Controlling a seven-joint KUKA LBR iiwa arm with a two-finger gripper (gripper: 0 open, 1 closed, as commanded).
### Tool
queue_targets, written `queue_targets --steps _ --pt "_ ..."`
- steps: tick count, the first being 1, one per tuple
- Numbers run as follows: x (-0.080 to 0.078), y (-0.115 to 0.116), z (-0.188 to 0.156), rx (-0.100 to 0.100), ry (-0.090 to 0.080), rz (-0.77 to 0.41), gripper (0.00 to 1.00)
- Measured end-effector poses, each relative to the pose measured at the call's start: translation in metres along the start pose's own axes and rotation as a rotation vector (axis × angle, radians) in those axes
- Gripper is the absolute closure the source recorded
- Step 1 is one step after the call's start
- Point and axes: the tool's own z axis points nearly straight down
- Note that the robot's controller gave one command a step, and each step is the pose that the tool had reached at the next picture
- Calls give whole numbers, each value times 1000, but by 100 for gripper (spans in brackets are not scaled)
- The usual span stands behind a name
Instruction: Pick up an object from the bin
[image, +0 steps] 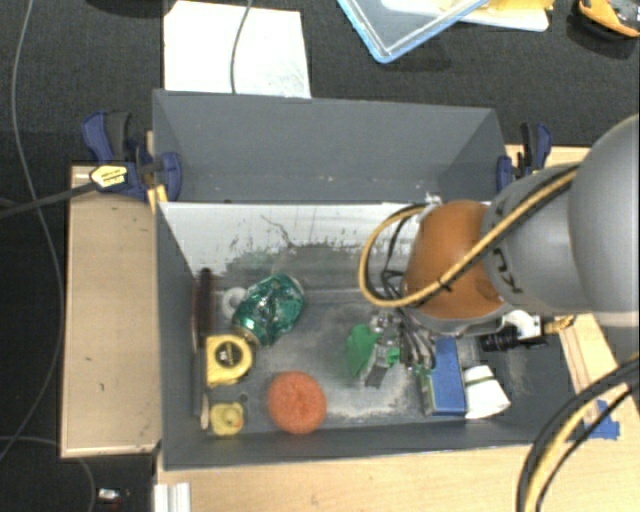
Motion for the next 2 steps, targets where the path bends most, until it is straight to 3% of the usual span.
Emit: queue_targets --steps 1,2 --pt "2 -1 -12 1 4 0 100" --pt "-1 0 -39 -1 -4 -2 100"
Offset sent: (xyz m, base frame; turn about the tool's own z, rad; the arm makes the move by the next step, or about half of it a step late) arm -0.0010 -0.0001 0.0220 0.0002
